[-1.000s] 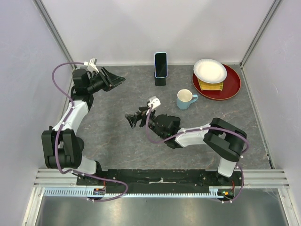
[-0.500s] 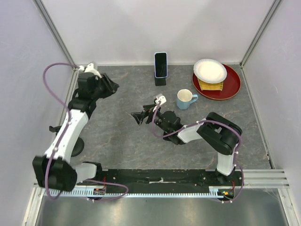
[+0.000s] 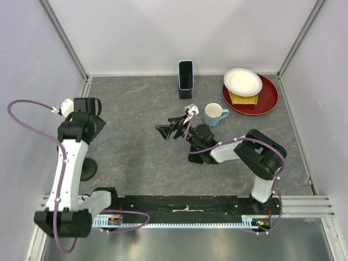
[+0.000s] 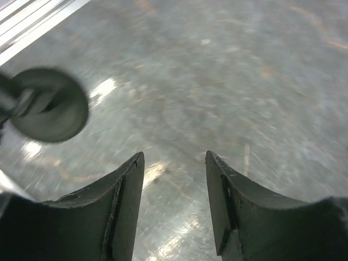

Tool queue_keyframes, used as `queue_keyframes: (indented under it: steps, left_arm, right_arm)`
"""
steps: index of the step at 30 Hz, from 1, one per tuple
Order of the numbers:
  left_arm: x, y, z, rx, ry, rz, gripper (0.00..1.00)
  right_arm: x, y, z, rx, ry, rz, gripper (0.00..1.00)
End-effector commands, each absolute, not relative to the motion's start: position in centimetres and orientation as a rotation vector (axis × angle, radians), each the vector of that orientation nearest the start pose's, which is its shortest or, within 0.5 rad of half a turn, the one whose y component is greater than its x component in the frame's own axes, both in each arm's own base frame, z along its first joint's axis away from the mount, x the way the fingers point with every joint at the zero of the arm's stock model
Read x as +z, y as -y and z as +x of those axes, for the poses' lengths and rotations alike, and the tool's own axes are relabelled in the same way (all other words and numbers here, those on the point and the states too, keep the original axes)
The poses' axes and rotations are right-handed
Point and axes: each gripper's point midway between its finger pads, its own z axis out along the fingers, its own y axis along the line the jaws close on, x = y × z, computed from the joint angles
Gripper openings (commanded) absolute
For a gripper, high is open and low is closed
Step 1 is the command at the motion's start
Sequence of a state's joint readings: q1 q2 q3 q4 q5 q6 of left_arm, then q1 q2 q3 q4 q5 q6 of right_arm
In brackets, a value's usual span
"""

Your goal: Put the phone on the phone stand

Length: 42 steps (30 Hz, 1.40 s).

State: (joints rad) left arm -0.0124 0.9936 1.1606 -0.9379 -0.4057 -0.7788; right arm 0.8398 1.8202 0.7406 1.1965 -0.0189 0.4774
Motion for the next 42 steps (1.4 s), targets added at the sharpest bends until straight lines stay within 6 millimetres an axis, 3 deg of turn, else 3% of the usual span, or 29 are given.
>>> queue_keyframes:
  steps: [1, 2, 7, 13, 18, 22, 28, 33, 42]
  left_arm:
    - [23.8, -7.8, 21.0, 0.327, -1.877, -1.571, 0.59]
    - [24.0, -8.5, 19.3, 0.407, -1.87, -1.616, 0.61]
    - [26.4, -11.4, 17.3, 0.526, -1.699, -1.725, 0.88]
    - [25.6, -14.6, 15.7, 0.608, -1.685, -1.906, 0.95]
    - [24.5, -15.3, 15.9, 0.578, -1.654, -2.037, 0.92]
    - [23.0, -15.0, 15.6, 0.528, -1.622, -2.147, 0.81]
    - [22.4, -16.5, 15.8, 0.611, -1.61, -2.123, 0.76]
    - [20.5, -15.8, 16.2, 0.566, -1.651, -2.156, 0.7]
    - [19.2, -16.2, 15.6, 0.617, -1.618, -2.173, 0.56]
  right_arm:
    - [19.1, -38.8, 32.3, 1.182, -1.478, -0.244, 0.98]
    - [18.8, -38.7, 32.4, 1.192, -1.486, -0.239, 0.98]
    - [19.0, -38.5, 32.4, 1.227, -1.476, -0.23, 0.98]
    - [19.2, -38.2, 32.5, 1.233, -1.47, -0.227, 0.98]
    - [19.0, -38.2, 32.6, 1.238, -1.474, -0.226, 0.98]
    - [18.9, -38.3, 32.7, 1.243, -1.477, -0.226, 0.98]
    - [18.9, -38.5, 32.7, 1.26, -1.476, -0.23, 0.98]
    - [18.8, -38.4, 33.0, 1.266, -1.478, -0.221, 0.98]
    - [18.4, -38.1, 33.3, 1.293, -1.485, -0.197, 0.98]
